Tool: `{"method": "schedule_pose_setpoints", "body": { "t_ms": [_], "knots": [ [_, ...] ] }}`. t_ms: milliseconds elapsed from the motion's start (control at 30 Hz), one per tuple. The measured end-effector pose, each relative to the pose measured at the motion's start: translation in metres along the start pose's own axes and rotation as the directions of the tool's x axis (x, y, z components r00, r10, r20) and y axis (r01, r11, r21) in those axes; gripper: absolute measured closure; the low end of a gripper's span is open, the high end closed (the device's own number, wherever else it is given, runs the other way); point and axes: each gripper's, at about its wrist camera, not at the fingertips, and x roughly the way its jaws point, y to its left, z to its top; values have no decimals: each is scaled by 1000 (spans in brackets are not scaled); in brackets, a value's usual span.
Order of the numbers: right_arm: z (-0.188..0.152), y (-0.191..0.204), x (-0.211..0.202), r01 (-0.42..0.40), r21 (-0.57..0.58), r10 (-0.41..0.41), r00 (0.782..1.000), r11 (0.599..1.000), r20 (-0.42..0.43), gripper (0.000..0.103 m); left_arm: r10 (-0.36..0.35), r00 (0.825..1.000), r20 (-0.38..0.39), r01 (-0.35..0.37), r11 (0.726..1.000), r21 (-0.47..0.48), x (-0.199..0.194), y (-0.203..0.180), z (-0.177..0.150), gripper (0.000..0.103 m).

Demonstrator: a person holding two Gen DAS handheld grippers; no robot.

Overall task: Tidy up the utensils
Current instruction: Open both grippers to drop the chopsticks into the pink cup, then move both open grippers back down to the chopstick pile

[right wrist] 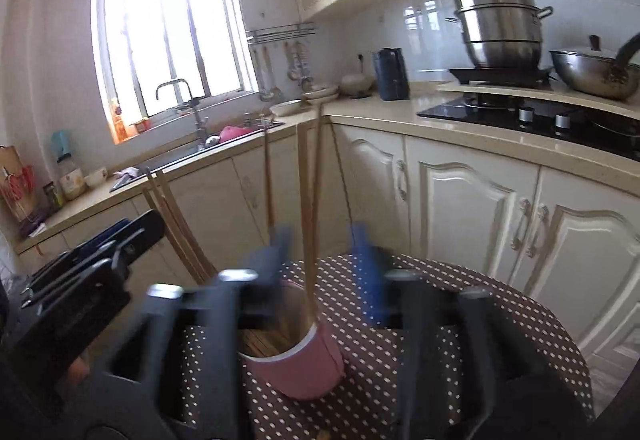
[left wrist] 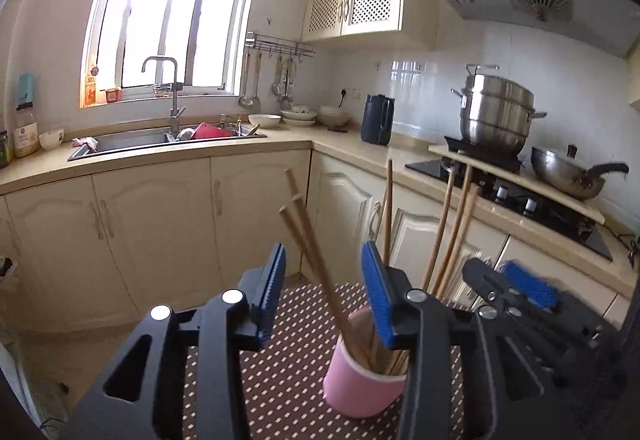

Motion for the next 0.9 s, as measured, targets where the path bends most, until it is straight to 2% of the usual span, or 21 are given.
{"method": "schedule_pose_setpoints", "body": {
  "t_ms": [67, 133, 567, 900],
  "knots": [
    [-4, -3, -8, 23, 5, -23, 1000, 1000, 10, 39, 1, 1000, -13, -1, 1000, 3, -4, 3, -6, 63],
    [-6, -5, -13, 16, 12, -16, 1000, 1000, -13, 39, 6, 1000, -19, -6, 1000, 3, -9, 6, -9, 63],
    [-19, 3, -52, 26, 10, -25, 999, 1000, -23, 39, 10, 1000, -22, -9, 1000, 25, -46, 12, -22, 63],
    [-34, 4, -80, 35, 12, -35, 998, 999, -44, 33, 6, 999, -39, -4, 999, 47, -71, 12, -36, 52]
  ]
}}
